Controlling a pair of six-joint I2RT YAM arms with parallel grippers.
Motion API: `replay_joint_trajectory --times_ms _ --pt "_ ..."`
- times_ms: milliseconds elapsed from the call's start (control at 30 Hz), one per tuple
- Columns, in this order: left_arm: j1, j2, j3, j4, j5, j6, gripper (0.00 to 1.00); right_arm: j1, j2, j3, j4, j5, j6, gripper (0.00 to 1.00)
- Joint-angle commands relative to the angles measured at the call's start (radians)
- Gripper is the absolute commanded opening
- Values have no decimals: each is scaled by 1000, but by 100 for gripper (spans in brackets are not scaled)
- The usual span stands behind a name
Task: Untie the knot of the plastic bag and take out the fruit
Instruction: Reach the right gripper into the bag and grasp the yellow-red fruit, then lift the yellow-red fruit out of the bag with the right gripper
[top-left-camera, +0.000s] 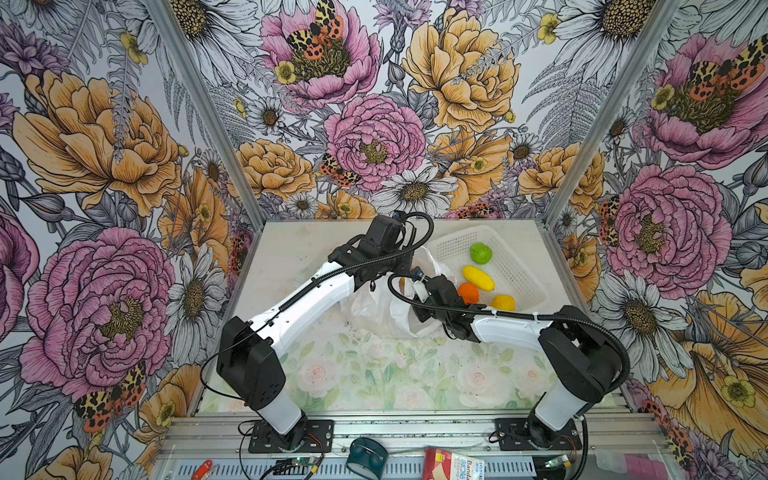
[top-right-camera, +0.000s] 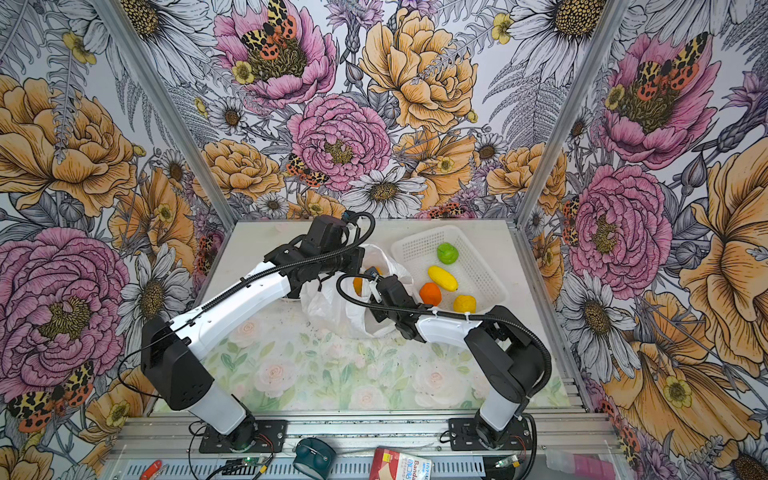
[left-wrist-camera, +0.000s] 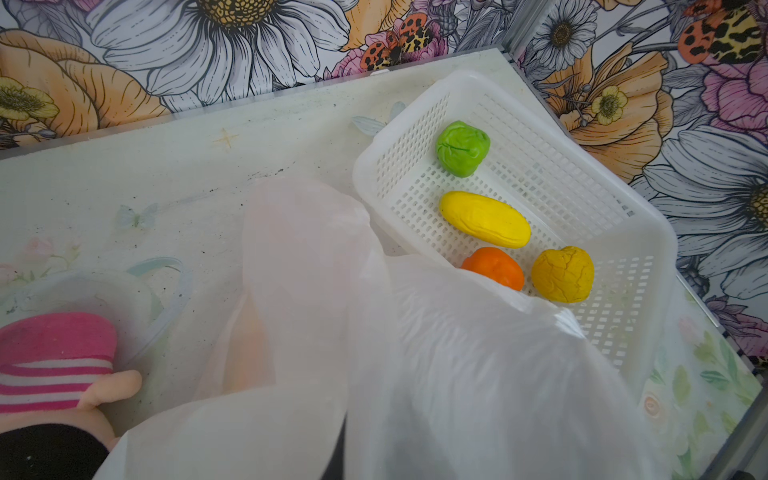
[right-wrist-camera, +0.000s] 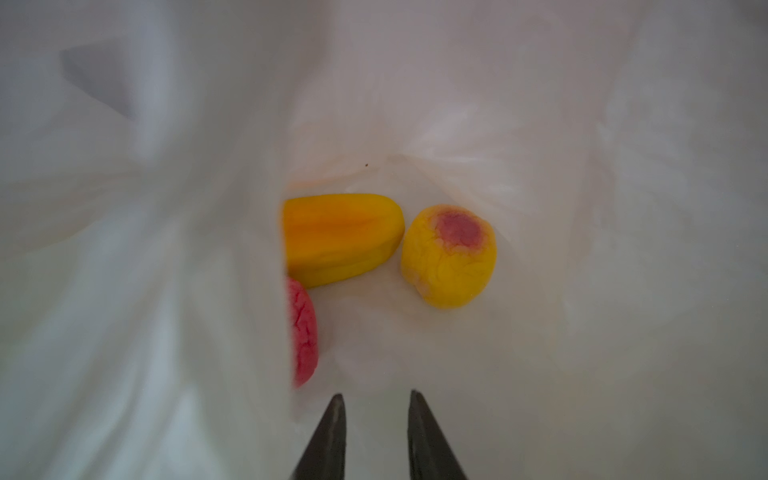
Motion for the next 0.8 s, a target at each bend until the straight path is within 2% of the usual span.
replay_joint_trajectory --times_ms 0,67,167,333,433,533,600,767 --pt "-17 -9 42 -7 -45 35 0 -4 61 95 -4 111 153 40" --pt "-31 -9 47 -13 -60 46 0 -13 99 139 -25 119 260 44" --pt "-44 -15 53 -18 -67 56 0 -17 161 148 76 110 388 59" --pt "-67 -33 54 -21 -90 75 0 -17 258 226 69 253 473 75" --pt "-73 -31 55 -22 -82 76 0 -17 340 301 62 277 505 78" --pt "-78 -29 55 -22 -82 76 0 -19 425 381 29 299 537 75" --pt "-80 -32 56 -24 -87 79 0 -17 426 371 48 296 546 68" --pt "-74 -33 58 -24 -85 79 0 -16 346 265 140 264 514 38"
